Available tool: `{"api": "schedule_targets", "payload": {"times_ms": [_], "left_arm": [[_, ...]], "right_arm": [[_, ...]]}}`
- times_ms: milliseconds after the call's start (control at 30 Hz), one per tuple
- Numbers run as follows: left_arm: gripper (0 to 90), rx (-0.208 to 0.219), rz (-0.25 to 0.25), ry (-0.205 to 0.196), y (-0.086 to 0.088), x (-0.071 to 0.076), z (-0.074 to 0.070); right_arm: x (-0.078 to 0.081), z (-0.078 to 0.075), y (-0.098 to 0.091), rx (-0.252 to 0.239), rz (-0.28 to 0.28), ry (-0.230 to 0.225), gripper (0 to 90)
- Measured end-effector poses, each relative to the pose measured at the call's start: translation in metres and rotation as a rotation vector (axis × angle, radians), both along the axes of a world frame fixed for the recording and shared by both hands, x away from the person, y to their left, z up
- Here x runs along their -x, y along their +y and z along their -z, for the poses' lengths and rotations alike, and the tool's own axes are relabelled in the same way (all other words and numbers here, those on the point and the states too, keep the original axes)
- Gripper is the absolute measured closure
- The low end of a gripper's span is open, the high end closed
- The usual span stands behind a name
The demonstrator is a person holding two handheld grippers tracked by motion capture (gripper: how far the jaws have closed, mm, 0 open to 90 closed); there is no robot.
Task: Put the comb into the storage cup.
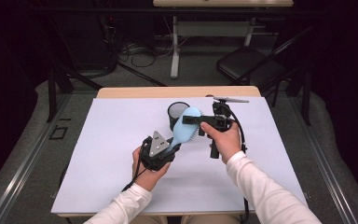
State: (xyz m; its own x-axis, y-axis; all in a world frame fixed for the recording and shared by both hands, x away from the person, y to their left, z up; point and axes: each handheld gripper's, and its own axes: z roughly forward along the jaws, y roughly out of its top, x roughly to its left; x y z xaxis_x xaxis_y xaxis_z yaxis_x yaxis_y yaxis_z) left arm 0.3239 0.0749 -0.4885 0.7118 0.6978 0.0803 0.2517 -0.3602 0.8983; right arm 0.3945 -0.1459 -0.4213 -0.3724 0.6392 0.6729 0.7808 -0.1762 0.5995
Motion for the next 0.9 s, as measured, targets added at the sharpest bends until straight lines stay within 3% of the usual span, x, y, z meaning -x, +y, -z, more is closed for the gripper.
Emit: {"api": "schedule_targets", "payload": {"times_ms": [433, 900], "left_arm": [[69.6, -0.007, -0.002, -0.006, -0.0013, 0.001, 0.0001], [65.8, 0.022, -0.003, 0.008, -0.0007, 0.0002, -0.0008]], "right_arm": [[-0.0003, -0.0019, -0.0012, -0.002, -0.01, 0.029, 47.8], [-0.0029, -0.0008, -0.0024, -0.01, -0.009, 0.047, 48.3]]}}
